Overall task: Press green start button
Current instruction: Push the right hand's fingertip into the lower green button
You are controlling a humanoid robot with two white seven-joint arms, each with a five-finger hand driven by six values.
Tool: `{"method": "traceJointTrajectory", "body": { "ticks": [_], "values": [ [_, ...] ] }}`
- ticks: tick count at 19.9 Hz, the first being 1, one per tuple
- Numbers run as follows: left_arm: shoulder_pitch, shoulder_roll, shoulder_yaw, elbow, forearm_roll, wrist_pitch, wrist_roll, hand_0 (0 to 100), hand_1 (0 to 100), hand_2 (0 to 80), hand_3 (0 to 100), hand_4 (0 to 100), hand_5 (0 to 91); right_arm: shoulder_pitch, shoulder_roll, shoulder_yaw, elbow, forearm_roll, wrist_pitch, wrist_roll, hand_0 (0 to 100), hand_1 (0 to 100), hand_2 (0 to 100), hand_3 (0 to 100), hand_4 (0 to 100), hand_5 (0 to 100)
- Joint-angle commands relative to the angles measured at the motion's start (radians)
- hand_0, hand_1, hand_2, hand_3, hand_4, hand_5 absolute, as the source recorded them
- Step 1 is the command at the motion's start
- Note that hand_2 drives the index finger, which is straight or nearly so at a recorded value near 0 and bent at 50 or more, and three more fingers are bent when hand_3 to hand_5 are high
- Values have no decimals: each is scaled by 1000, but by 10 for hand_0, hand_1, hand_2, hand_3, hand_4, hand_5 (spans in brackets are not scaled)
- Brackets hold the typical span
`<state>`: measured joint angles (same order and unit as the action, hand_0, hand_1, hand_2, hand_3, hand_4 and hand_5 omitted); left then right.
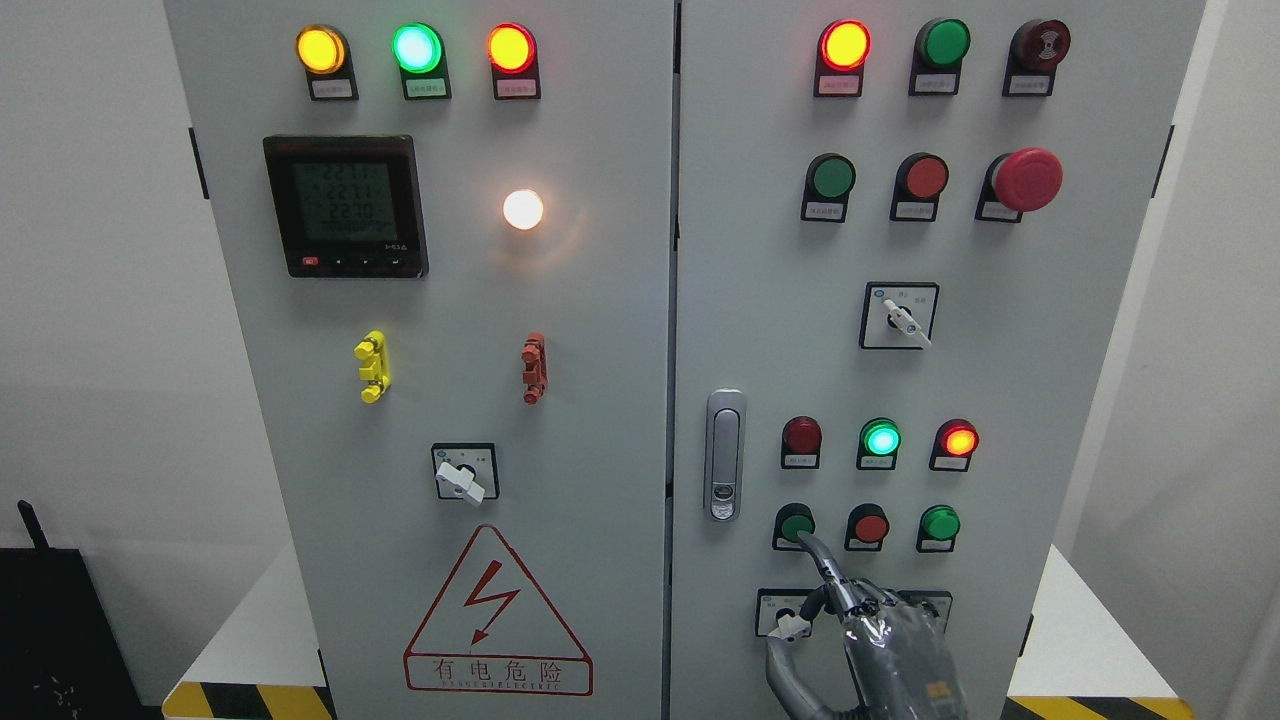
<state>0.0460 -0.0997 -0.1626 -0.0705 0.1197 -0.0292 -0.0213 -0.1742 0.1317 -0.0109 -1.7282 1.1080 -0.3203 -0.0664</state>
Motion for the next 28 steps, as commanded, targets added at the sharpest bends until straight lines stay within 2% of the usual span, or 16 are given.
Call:
{"method": "traceJointTrajectory", "body": {
  "ticks": [1, 16, 28],
  "values": [
    [0, 0, 0, 0, 0, 0, 0, 120, 556, 0, 0, 0, 0, -10, 0, -24, 33, 3, 4, 0, 561, 350, 0, 592, 607, 530],
    [0, 0, 0, 0, 0, 0, 0, 120, 556, 0, 0, 0, 0, -45, 2, -21, 87, 3, 9, 2, 570, 353, 0, 594, 605, 531],
    [0, 0, 0, 0, 0, 0, 0, 120, 556, 0, 0, 0, 0, -44, 2, -23, 78, 1, 15, 0, 574, 355, 0, 595, 605, 529]
  ]
}}
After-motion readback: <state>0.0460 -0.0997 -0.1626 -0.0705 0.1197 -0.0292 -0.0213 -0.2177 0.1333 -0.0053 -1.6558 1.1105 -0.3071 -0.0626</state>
